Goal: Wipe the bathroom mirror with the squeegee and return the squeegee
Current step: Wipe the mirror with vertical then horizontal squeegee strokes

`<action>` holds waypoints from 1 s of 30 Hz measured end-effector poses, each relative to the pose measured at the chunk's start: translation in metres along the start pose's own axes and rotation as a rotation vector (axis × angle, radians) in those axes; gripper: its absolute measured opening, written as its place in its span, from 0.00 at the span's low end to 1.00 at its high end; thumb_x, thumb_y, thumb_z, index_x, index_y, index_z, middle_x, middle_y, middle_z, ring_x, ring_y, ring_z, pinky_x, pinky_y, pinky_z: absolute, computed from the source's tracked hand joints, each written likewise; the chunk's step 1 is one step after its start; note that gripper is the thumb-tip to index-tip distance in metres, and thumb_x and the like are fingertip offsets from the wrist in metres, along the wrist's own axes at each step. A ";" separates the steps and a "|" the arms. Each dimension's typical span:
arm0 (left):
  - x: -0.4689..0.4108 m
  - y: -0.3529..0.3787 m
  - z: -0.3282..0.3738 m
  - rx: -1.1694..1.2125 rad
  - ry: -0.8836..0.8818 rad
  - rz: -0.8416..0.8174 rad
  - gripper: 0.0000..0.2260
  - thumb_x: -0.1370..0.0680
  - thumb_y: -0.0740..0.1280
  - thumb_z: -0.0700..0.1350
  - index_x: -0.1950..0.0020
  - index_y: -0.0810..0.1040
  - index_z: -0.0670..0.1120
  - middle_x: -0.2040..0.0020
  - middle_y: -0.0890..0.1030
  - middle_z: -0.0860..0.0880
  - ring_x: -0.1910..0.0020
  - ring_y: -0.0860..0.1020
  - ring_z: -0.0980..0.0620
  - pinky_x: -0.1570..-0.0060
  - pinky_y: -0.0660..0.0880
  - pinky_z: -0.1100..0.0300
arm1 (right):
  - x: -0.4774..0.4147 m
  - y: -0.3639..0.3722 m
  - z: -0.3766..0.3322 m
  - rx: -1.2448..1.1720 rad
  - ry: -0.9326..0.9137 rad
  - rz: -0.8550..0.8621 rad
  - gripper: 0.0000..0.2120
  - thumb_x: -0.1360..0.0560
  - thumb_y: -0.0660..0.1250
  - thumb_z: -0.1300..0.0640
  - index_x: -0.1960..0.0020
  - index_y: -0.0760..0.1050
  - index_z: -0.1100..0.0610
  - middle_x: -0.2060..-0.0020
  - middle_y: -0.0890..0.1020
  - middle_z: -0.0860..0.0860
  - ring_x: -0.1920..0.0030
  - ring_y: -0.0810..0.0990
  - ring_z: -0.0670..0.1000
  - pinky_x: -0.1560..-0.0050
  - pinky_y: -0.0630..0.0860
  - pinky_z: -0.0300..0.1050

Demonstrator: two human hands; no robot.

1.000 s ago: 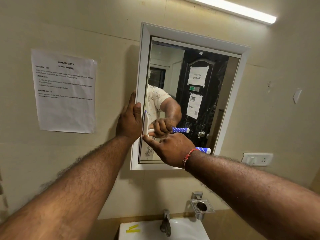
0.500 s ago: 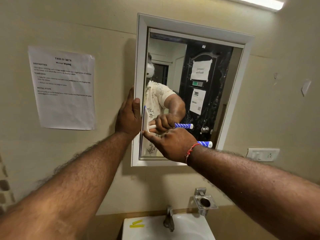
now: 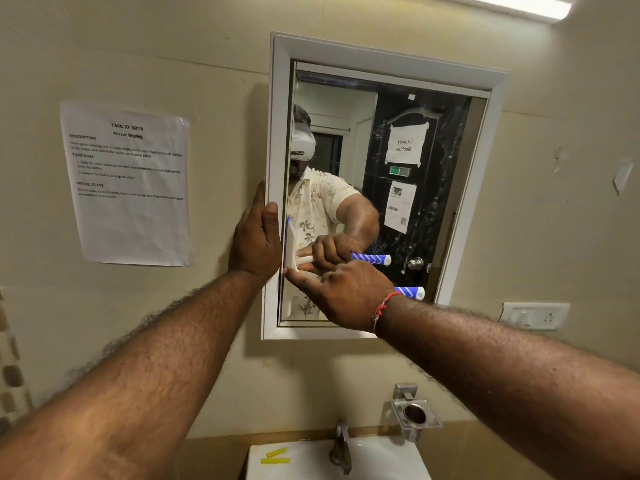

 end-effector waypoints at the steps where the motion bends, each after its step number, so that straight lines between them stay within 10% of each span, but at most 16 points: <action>1: 0.000 0.000 -0.001 -0.004 0.000 -0.002 0.24 0.09 0.53 0.55 0.14 0.65 0.48 0.21 0.76 0.45 0.24 0.74 0.49 0.33 0.63 0.80 | 0.002 0.001 -0.001 -0.005 -0.008 0.005 0.30 0.17 0.67 0.53 0.17 0.65 0.54 0.65 0.85 0.53 0.66 0.84 0.56 0.69 0.75 0.46; 12: 0.001 0.005 -0.007 -0.010 -0.029 0.021 0.27 0.10 0.51 0.58 0.14 0.66 0.47 0.21 0.76 0.43 0.23 0.74 0.43 0.26 0.66 0.63 | 0.106 0.014 0.066 0.062 0.145 -0.195 0.32 0.19 0.64 0.53 0.16 0.63 0.50 0.73 0.63 0.46 0.75 0.64 0.50 0.74 0.74 0.46; 30: 0.000 0.004 -0.007 -0.057 0.014 0.042 0.26 0.10 0.52 0.54 0.16 0.67 0.43 0.25 0.78 0.36 0.27 0.76 0.36 0.27 0.72 0.52 | 0.173 0.019 0.100 0.081 0.302 -0.230 0.33 0.14 0.63 0.46 0.14 0.52 0.44 0.71 0.75 0.48 0.74 0.71 0.51 0.69 0.68 0.44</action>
Point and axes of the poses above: each hand's wrist, its own x-axis away from the middle knuckle, its own y-axis out of the palm, z = x × y, the point moved 7 cm from there along -x, towards the middle knuckle
